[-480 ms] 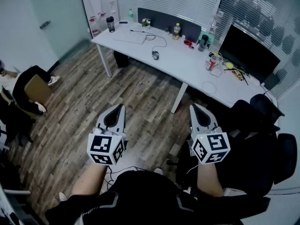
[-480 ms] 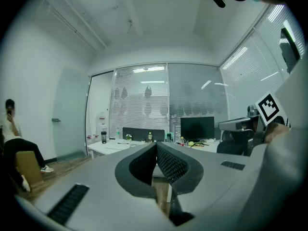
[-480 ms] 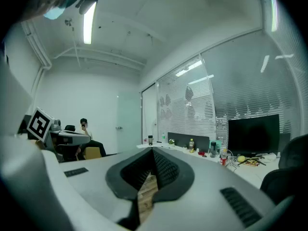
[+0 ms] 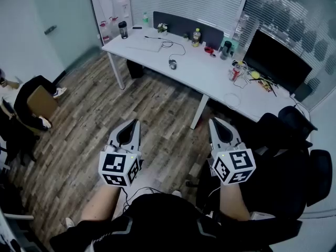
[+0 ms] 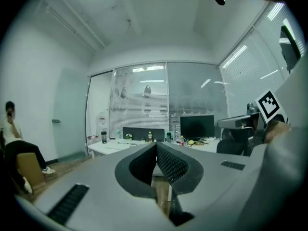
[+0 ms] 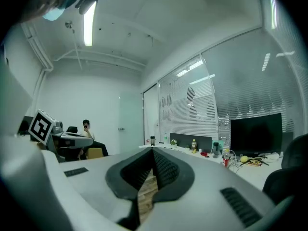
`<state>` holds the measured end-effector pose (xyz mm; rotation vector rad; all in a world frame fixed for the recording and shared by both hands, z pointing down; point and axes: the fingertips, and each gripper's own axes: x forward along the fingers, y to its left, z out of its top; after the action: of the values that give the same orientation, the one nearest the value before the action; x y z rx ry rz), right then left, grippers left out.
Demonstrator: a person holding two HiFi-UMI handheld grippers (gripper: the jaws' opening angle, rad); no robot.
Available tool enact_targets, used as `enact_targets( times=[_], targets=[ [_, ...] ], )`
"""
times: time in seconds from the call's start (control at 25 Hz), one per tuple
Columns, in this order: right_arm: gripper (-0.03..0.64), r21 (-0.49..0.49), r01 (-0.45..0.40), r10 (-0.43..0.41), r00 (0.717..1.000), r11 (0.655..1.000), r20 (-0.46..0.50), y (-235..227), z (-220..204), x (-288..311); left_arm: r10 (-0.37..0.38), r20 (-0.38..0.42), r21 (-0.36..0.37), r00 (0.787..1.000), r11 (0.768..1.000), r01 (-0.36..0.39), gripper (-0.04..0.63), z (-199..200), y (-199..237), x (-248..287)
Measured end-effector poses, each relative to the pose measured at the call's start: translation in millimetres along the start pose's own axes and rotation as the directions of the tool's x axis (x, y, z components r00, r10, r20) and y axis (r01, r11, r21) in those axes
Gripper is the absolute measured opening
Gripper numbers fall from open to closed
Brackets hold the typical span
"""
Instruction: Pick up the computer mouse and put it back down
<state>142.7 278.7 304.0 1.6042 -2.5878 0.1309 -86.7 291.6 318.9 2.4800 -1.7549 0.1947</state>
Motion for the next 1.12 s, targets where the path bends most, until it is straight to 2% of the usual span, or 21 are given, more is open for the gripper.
enact_targets(
  times=[0.2,0.52,0.6,0.68,0.72,0.76,0.8,0.84,0.92,1.0,1.12],
  targets=[
    [0.0,-0.018,-0.016,0.016,1.0,1.0,0.012,3,2,-2,-0.023,-0.035,0.004,0.999,1.0,0.023,0.031,-10,-7,4],
    [0.003,-0.012,-0.022,0.022,1.0,1.0,0.018,0,2,0,-0.001,-0.04,0.077,0.999,0.997,0.004,0.032,-9,-12,3],
    [0.038,-0.009,-0.022,0.023,0.999,1.0,0.025,0,3,-1,-0.008,-0.033,0.054,0.999,0.998,0.01,0.032,-8,-13,2],
    [0.105,-0.001,-0.042,0.042,0.999,0.999,0.026,3,2,-1,-0.026,-0.021,0.019,0.999,0.999,0.026,0.032,-6,-13,-1],
    [0.157,0.004,-0.057,0.057,0.998,0.998,0.025,4,2,-1,-0.036,-0.013,0.011,0.999,0.999,0.036,0.046,-5,-14,-3],
    [0.201,0.008,-0.07,0.069,0.997,0.998,0.025,6,0,-1,-0.044,-0.003,0.007,0.999,0.999,0.044,0.107,-3,-15,-6],
    [0.216,0.012,-0.078,0.078,0.997,0.997,0.026,6,0,-2,-0.049,0.009,0.007,0.999,0.999,0.049,0.167,1,-17,-8],
    [0.237,0.017,-0.081,0.081,0.996,0.997,0.031,4,0,-3,-0.052,0.021,0.012,0.998,0.999,0.052,0.195,4,-20,-10],
    [0.324,0.032,-0.083,0.081,0.996,0.996,0.047,-1,2,-6,-0.067,0.034,0.036,0.997,0.997,0.066,0.298,8,-28,-8],
    [0.365,0.036,-0.086,0.083,0.995,0.996,0.059,-6,5,-8,-0.074,0.039,0.06,0.996,0.996,0.072,0.324,10,-34,-6],
    [0.376,0.02,-0.084,0.082,0.995,0.996,0.061,-13,6,-10,-0.063,0.049,0.068,0.997,0.996,0.059,0.337,11,-39,-6]
  ],
)
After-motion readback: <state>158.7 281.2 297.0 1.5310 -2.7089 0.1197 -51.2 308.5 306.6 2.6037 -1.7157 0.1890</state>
